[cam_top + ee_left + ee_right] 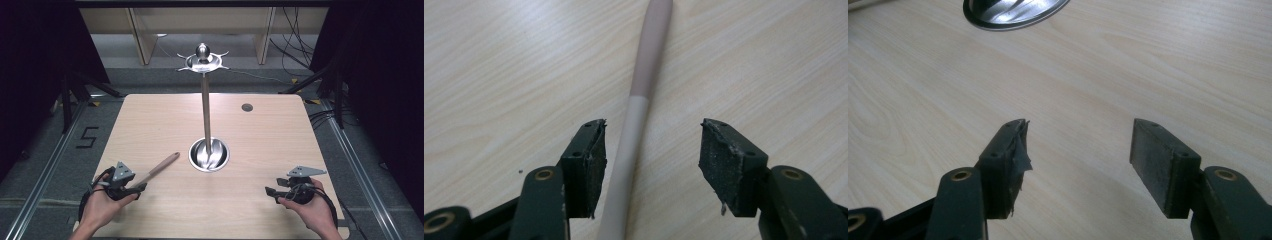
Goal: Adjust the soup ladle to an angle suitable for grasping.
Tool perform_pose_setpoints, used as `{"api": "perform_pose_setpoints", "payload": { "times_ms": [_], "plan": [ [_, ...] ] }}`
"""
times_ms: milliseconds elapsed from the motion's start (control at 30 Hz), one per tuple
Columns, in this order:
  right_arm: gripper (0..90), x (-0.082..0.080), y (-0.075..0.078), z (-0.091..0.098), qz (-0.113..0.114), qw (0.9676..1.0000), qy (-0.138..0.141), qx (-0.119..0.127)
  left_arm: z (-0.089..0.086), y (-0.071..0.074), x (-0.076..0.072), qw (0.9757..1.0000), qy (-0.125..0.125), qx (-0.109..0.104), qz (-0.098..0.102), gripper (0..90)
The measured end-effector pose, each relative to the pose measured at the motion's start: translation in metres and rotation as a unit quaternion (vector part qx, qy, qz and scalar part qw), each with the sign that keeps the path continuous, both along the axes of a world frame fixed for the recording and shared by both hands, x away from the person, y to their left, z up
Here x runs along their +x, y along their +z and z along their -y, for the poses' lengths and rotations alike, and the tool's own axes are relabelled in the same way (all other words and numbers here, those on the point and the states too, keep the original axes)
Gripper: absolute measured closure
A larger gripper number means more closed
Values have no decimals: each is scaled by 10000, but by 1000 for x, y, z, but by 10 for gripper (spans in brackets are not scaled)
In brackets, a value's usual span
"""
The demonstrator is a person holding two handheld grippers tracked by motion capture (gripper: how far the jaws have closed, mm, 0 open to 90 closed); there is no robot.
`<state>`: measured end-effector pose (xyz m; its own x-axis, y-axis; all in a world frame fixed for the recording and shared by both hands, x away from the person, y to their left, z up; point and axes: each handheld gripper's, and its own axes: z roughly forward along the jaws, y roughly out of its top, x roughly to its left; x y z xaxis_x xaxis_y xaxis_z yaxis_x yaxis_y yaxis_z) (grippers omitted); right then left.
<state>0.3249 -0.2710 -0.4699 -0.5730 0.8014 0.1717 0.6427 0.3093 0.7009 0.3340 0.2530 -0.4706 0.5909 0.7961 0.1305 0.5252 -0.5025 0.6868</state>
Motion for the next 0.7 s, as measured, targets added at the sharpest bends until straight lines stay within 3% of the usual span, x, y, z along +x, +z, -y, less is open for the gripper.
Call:
{"api": "perform_pose_setpoints", "payload": {
  "times_ms": [67,167,200,267,300,333,367,433,467,500,533,567,633,700],
  "plan": [
    [404,-2,0,0,-150,9998,-114,69,-1,2,1,10000,-69,61,-7,455],
    [405,-3,-2,2,-202,9995,-175,148,0,6,5,9999,-122,-25,20,493],
    [404,-1,-3,5,-83,9999,-115,13,3,7,4,9998,-38,-162,-83,509],
    [405,-2,-4,7,-107,9998,-141,47,5,10,4,9996,40,-252,-135,534],
    [405,-5,-3,9,-110,9995,-300,81,7,14,5,9998,-70,-134,-121,652],
    [405,-4,-2,11,-21,9997,-250,-28,7,14,5,9998,-70,-134,-121,696],
    [405,-5,-2,9,-94,9995,-308,9,14,16,-1,9987,-87,-237,-452,749],
    [406,-6,-2,8,-120,9994,-308,-23,18,16,-5,9983,-102,-257,-511,824],
    [406,-6,-1,9,4,9997,-239,-99,21,14,-9,9973,-193,-109,-694,824],
    [404,-8,2,5,5,9998,-170,-110,24,8,-13,9937,-315,180,-1062,864],
    [404,-8,2,5,5,9998,-170,-110,24,8,-13,9937,-315,180,-1062,874],
    [404,-9,2,2,20,9998,-113,-137,27,4,-16,9904,-274,350,-1309,886],
    [404,-8,2,3,50,9998,-116,-179,27,2,-16,9873,-297,530,-1466,889],
    [404,-8,2,4,66,9998,-107,-182,27,2,-17,9860,-190,578,-1552,890]
  ]
}}
